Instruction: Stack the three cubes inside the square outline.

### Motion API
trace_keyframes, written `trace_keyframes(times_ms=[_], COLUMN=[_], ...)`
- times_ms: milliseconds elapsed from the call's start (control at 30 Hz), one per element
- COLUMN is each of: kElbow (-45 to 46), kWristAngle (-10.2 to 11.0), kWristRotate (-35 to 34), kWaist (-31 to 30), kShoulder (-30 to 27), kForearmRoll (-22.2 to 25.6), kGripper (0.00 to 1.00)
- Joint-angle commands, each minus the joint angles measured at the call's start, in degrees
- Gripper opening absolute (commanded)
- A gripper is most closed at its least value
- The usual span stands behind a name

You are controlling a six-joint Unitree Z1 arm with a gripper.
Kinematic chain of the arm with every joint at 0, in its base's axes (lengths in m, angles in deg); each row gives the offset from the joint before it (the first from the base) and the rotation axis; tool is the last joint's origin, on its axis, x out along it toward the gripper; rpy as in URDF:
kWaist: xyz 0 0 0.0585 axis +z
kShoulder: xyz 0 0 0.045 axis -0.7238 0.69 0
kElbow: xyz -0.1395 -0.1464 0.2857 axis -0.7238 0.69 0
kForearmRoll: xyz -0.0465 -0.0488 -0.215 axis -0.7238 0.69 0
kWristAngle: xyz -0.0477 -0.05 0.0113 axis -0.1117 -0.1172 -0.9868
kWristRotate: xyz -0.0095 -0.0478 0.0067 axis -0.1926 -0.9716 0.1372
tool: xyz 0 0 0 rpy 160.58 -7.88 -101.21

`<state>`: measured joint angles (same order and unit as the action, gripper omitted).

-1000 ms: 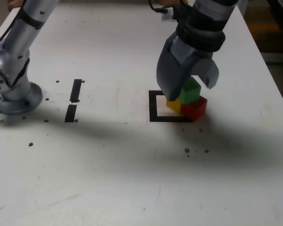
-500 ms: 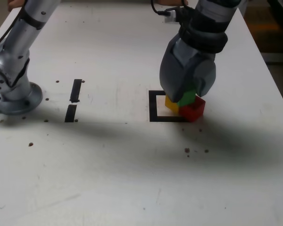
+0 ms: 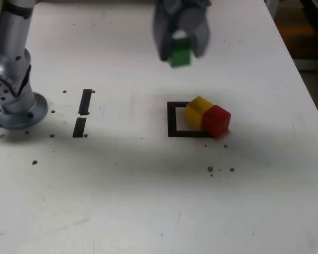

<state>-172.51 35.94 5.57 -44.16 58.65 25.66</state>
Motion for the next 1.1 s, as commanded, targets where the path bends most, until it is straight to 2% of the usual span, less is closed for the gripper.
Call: trace_keyframes(times_ms=[0, 133, 267, 433, 567, 667, 733, 767, 833, 900, 967, 1067], kElbow=[4.04, 8.9, 13.95, 21.05, 24.07, 24.76, 24.96, 24.99, 24.88, 24.7, 24.49, 24.11], kWristAngle=[1.34, 4.25, 5.84, 5.44, 4.39, 4.08, 3.95, 3.92, 3.86, 3.85, 3.88, 3.76], kWristRotate=[4.71, 10.93, 15.27, 17.73, 18.1, 18.11, 18.14, 18.16, 18.22, 18.1, 17.52, 15.7], kWaist=[2.4, 5.67, 8.3, 11.56, 12.7, 12.77, 12.8, 12.81, 12.81, 12.81, 12.75, 12.18], kShoulder=[-2.06, -1.84, 0.81, 2.74, 3.37, 3.74, 3.95, 3.98, 3.96, 3.39, 1.98, -1.6], kForearmRoll=[0.24, -2.0, -8.17, -17.17, -21.19, -21.92, -21.8, -21.74, -21.28, -20.66, -19.86, -18.34], kGripper=[0.12, 0.12, 0.12, 0.12, 0.18, 0.32, 0.51, 0.57, 0.78, 0.91, 0.97, 1.0])
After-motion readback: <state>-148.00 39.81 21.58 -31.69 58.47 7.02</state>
